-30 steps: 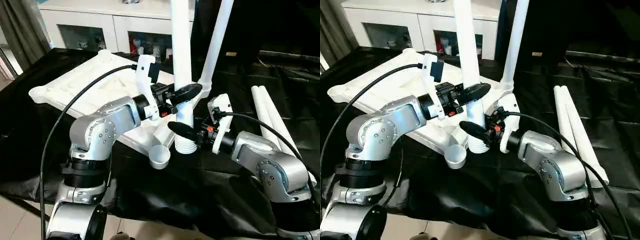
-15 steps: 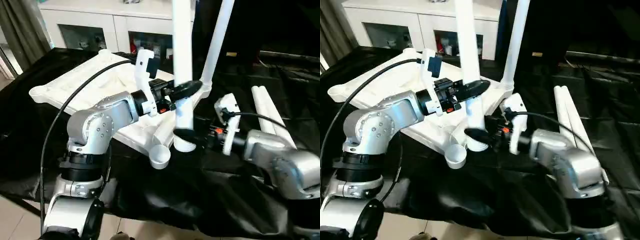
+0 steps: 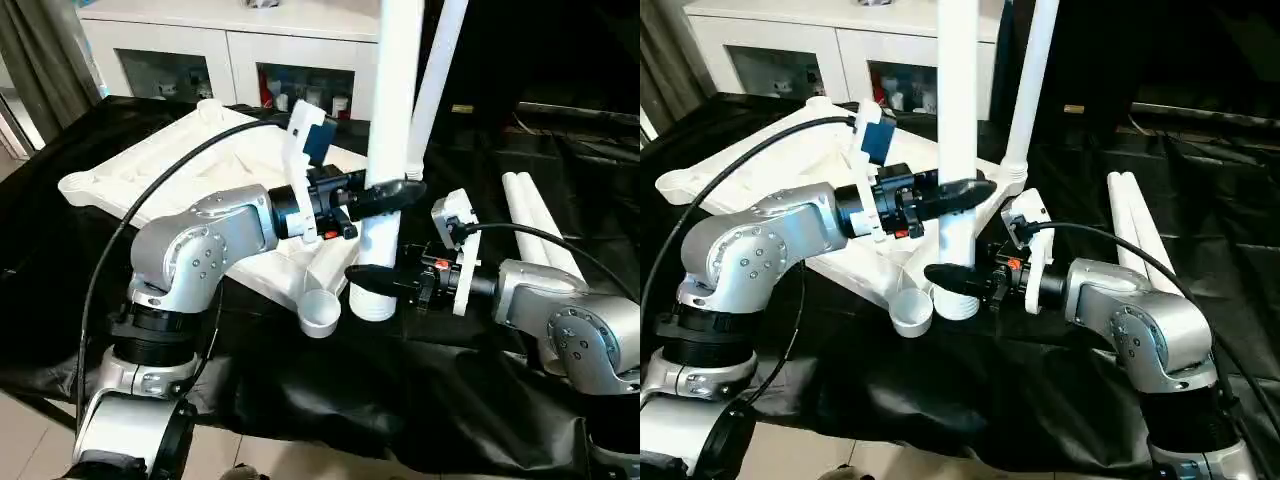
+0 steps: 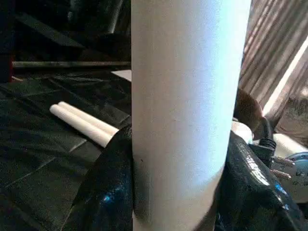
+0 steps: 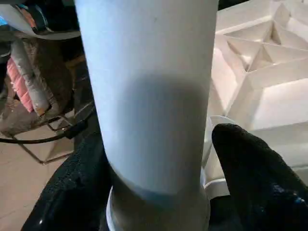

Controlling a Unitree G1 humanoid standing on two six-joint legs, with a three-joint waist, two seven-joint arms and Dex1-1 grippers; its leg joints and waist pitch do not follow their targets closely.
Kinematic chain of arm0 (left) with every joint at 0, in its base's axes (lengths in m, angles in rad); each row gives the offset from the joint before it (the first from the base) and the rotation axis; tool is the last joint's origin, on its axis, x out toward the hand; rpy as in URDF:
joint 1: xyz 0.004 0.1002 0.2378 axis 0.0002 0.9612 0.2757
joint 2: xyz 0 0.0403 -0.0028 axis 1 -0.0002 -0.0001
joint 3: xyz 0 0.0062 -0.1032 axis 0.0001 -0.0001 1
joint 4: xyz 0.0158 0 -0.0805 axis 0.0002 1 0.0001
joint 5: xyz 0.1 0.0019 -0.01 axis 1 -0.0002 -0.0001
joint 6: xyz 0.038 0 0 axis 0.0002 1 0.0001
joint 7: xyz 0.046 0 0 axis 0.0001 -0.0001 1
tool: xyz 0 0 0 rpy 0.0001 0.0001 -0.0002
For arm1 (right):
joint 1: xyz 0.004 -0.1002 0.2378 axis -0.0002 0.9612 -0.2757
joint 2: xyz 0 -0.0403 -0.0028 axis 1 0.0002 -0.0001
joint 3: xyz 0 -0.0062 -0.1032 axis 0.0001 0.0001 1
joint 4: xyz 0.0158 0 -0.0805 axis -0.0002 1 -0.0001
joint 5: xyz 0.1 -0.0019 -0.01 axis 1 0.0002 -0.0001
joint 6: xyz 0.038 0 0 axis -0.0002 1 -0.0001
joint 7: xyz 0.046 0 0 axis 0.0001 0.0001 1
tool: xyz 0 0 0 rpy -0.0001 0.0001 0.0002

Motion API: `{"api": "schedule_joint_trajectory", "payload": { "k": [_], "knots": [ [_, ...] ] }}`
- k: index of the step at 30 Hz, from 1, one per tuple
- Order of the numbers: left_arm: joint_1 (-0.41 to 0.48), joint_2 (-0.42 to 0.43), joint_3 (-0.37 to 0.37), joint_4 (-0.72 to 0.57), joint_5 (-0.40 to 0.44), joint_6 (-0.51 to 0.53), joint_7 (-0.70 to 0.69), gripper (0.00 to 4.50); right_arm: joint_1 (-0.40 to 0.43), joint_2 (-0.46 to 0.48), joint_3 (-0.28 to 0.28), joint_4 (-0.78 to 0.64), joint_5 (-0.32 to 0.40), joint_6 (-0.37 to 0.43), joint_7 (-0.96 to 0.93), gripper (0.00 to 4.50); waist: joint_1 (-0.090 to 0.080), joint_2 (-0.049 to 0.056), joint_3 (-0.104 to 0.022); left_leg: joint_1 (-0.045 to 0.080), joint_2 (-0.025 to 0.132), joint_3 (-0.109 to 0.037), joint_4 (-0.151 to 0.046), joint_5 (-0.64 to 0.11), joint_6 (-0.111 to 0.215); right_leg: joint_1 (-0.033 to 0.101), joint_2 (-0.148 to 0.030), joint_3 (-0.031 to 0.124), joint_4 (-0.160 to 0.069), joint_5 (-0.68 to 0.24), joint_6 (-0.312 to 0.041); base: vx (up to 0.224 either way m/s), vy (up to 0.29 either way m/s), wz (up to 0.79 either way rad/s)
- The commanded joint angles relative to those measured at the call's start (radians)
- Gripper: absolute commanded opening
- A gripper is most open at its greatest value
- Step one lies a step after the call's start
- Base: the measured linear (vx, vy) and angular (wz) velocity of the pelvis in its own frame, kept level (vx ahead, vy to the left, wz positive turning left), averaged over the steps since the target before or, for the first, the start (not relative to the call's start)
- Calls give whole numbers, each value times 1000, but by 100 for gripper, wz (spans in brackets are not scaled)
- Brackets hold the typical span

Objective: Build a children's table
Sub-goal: Pick table leg

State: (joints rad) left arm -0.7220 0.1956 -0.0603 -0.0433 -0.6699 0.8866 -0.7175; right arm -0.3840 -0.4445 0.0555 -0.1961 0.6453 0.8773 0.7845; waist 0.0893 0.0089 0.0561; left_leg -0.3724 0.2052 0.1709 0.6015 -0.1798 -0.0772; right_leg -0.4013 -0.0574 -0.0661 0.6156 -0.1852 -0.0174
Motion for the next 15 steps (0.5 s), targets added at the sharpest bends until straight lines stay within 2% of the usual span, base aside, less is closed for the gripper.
{"api": "schedule_joint_trajectory", "payload": {
  "k": [1,4,15],
  "knots": [
    [-2,14,-22,-25,13,-13,-20,190,-5,-5,-1,-32,17,14,5,330,3,-15,-75,4,13,0,-56,-71,22,64,-64,46,-69,-172,-148,0,0,0],
    [1,18,-31,-27,17,-16,-26,190,-7,-10,8,-35,15,14,13,330,2,-18,-74,3,12,2,-55,-74,22,64,-63,46,-71,-178,-144,0,0,0],
    [9,23,-45,-20,30,-30,-32,190,5,-25,65,-44,-30,-27,36,330,2,-17,-74,4,13,1,-55,-73,19,62,-64,47,-70,-181,-141,0,0,0]
  ]
}}
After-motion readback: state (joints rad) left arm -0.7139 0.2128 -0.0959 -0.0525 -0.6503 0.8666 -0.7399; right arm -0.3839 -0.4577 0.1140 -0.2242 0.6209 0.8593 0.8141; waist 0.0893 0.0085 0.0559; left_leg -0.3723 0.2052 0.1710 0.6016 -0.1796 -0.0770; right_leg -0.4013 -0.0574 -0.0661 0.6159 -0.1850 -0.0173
